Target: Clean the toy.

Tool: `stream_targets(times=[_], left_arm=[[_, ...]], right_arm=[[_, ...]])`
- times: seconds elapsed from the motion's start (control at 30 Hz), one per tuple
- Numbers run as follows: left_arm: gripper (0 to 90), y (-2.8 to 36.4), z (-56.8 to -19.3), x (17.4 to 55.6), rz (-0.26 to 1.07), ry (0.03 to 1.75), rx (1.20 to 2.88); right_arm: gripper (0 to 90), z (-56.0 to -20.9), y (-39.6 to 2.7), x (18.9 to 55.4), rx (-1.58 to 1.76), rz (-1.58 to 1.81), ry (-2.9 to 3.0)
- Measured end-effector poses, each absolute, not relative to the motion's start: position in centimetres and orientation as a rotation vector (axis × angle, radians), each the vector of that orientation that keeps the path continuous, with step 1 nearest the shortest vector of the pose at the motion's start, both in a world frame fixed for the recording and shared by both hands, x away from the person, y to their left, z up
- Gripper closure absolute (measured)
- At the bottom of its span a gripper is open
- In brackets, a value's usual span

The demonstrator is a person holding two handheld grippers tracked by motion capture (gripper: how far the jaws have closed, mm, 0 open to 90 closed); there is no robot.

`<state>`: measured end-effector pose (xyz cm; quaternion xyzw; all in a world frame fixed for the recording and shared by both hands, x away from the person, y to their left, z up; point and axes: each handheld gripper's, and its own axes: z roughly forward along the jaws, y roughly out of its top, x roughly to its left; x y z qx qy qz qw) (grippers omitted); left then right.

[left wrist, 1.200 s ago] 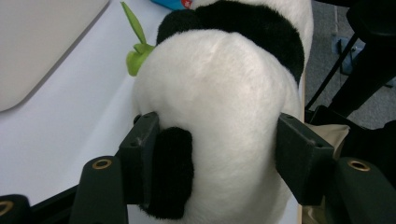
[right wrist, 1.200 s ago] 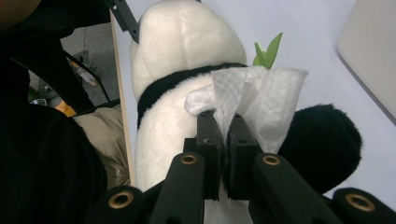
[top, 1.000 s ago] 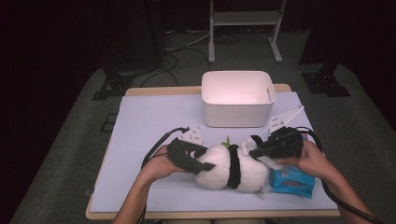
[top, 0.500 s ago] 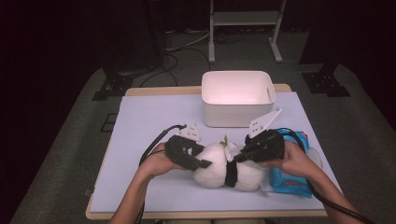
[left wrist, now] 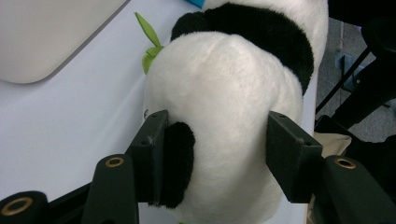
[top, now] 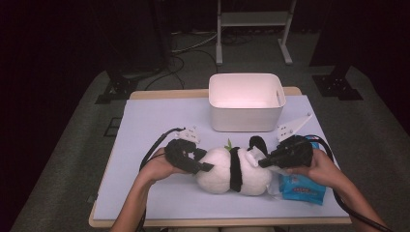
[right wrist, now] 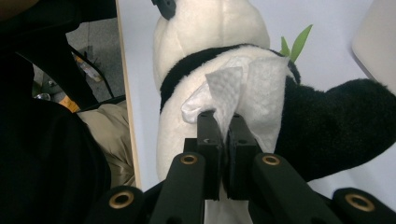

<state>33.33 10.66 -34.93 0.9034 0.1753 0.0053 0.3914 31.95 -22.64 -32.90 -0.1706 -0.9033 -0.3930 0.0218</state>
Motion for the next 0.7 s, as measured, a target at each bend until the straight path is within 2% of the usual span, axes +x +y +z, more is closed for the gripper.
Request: stream_targets(times=[0.23, 0.7], left_arm=[[42.8, 10.6, -35.1, 33.1, 0.006, 0.429, 2.295], [42.7, 9.7, -34.6, 31.9, 0.016, 0.358, 2.269]], right_arm=[[85.7, -32.4, -21.2, 32.1, -0.477, -1.192, -2.833], [85.8, -31.5, -14.6, 33.4, -0.331, -1.057, -2.922]])
